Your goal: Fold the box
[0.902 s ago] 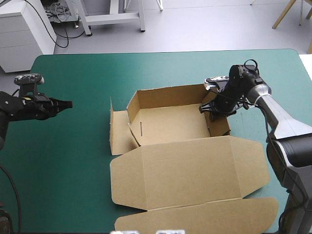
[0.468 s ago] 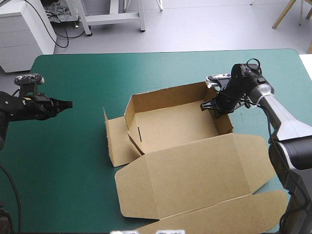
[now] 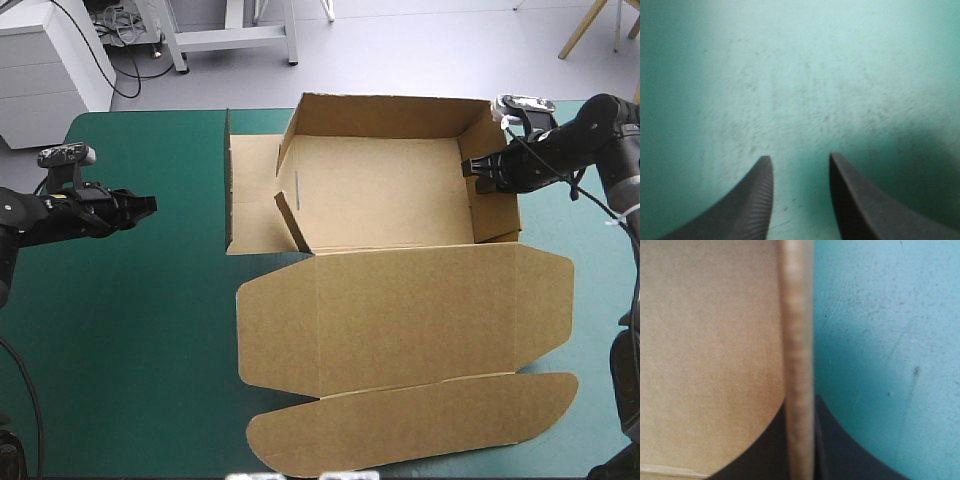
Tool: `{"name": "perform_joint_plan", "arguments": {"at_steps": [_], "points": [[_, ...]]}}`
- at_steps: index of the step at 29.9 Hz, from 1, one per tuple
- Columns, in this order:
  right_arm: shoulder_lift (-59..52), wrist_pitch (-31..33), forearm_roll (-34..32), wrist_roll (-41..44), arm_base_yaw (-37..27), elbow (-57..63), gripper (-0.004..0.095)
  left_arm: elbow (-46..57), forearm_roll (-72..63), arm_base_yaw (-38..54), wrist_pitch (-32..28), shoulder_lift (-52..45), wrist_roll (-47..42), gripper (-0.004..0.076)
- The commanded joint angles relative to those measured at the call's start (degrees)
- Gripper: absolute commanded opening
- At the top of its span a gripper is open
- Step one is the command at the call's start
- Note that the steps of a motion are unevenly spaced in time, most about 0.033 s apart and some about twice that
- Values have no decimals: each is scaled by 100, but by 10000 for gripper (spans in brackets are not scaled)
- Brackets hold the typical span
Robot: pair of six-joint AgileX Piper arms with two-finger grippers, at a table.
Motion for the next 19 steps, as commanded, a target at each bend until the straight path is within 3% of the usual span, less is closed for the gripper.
{"name": "perform_joint_plan", "arguments": {"at_steps": [1,6,11,14,19], "points": [[-420,-60,532,-52,-43,-178,-19,-158,-1399,8,-154,-181,466,438],[-421,-60,1218,-179,29,-178,-19,-158,-2336,-15,378,-172,479,455],[-387,-393,870,-38,442,-178,-18,-158,-2857,-82,1070,-172,769,454],[-325,-898,547,158,771,-178,-18,-158,-3055,-227,1374,-172,781,454],[-21,-1385,159,667,1142,-178,-17,-158,-3133,-340,1514,-172,781,454]]}}
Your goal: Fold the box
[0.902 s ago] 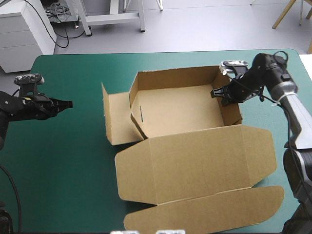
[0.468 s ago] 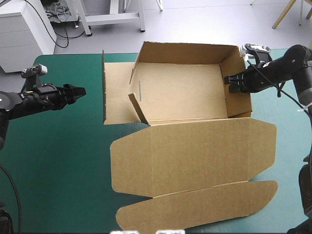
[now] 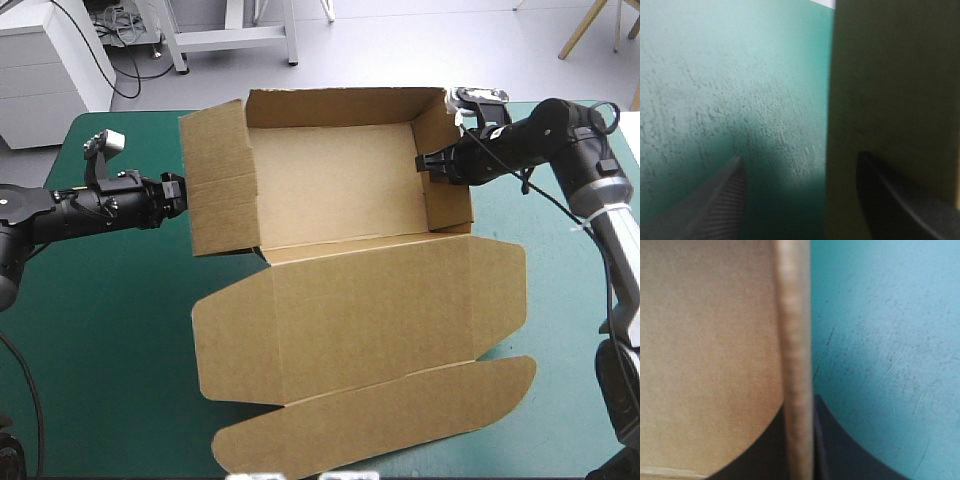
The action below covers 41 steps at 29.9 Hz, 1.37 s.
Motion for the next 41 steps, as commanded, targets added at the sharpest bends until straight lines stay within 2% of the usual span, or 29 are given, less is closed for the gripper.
{"name": "perform_joint_plan", "arguments": {"at_steps": [1,13,17,20,24,27,30,35,38,41], "points": [[-1,-464,104,327,221,-172,-18,-158,-482,-47,180,-172,28,454],[701,-986,152,546,998,-127,-18,-158,-482,-47,580,-172,137,454],[818,-1257,344,546,1268,-127,-18,-158,-46,-47,663,-172,84,454],[865,-1368,288,546,1436,-127,-19,-158,804,-47,632,-172,-329,452],[877,-1460,91,546,1686,-127,-17,-158,1580,-62,506,-172,-705,394],[877,-1472,47,546,1801,-127,-17,-158,2240,-285,265,-172,-1121,352],[877,-1425,-10,632,1826,-127,-18,-158,2860,-699,6,-172,-1505,349],[877,-1121,-246,833,1826,-127,-18,-158,4557,-1627,-851,-168,-2847,329],[877,-922,-261,833,1826,-127,-18,-158,5570,-2072,-1155,-117,-3794,315],[877,-741,-261,900,1826,-127,-18,-158,6176,-2304,-1156,38,-4452,293]]}}
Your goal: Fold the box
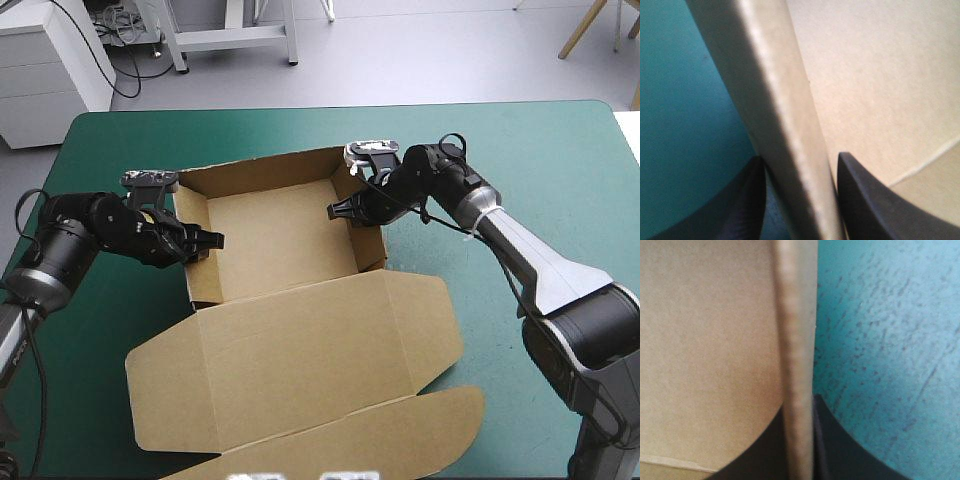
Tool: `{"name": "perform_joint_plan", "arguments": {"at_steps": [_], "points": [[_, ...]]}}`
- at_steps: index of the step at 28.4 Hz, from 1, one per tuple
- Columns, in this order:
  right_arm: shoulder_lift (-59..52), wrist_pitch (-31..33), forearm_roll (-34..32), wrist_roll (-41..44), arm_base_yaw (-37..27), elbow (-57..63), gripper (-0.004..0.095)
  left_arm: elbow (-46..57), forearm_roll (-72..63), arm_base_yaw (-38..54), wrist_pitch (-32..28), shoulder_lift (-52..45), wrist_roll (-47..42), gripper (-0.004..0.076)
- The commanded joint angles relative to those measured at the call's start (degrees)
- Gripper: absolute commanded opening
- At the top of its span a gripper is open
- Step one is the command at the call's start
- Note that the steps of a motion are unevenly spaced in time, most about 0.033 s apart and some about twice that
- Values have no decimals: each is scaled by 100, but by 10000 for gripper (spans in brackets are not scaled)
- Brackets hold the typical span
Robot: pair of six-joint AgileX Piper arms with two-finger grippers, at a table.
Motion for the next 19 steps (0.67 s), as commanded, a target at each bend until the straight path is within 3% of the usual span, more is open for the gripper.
{"name": "perform_joint_plan", "arguments": {"at_steps": [1,4,8,13,19], "points": [[-348,106,361,35,11,-173,-18,-158,706,-247,-292,27,-801,279],[-385,225,361,45,11,-173,-18,-158,792,-373,-253,181,-837,185],[-534,304,66,252,11,-173,-18,-253,766,-556,-258,408,-837,-1],[-766,693,-592,533,11,-173,-19,-824,766,-889,-46,876,-787,-10],[-796,1664,-2024,1278,11,-165,-19,-2184,844,-1222,657,1736,-787,-10]]}}
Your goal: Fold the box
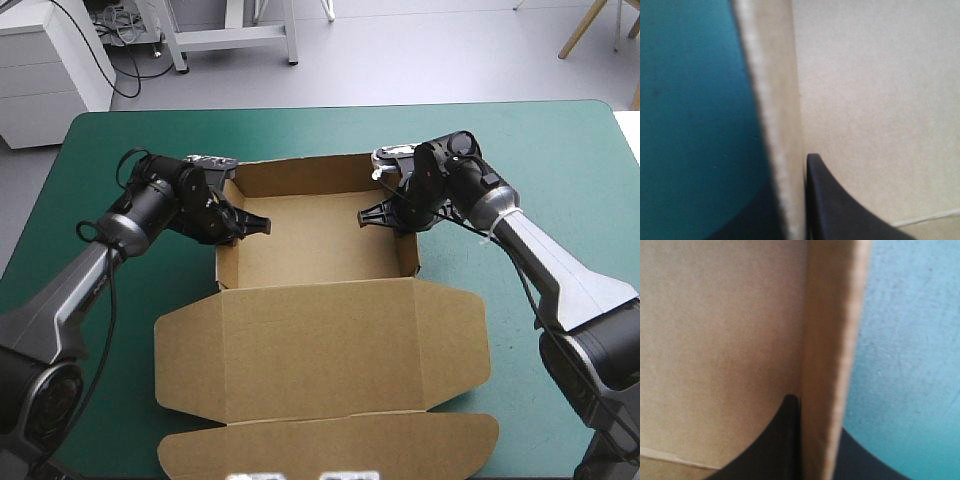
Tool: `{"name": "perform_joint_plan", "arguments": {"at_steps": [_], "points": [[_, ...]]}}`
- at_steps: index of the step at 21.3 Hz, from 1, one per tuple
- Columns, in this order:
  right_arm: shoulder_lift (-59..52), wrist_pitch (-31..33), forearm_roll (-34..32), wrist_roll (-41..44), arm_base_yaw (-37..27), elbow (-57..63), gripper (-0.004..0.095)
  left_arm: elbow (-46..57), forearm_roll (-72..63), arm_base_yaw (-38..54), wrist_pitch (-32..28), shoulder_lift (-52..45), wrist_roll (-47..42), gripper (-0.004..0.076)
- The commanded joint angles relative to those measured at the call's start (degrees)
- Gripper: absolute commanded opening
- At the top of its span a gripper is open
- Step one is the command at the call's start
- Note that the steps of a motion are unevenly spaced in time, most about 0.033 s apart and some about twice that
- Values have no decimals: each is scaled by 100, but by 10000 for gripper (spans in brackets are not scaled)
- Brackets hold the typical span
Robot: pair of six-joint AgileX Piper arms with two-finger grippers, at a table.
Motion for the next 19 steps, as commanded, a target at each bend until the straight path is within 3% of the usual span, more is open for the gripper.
{"name": "perform_joint_plan", "arguments": {"at_steps": [1,9,12,13,14,15,17,19], "points": [[-356,293,-376,-48,16,-165,-19,-734,43,-172,157,134,217,-10],[40,293,8,-49,16,-165,-18,-1012,457,-405,567,704,415,-6],[152,293,21,-331,19,-165,18,-1020,419,-405,586,716,788,88],[125,293,-163,-389,19,-186,143,-1020,394,-405,562,716,818,190],[111,293,-246,-261,19,-186,219,-1020,360,-405,535,716,818,237],[89,293,-478,62,19,-186,394,-1020,256,-405,507,716,818,341],[89,293,-591,145,19,-186,566,-1020,156,-405,433,716,818,463],[89,293,-591,145,19,-186,613,-1020,156,-405,375,716,818,528]]}}
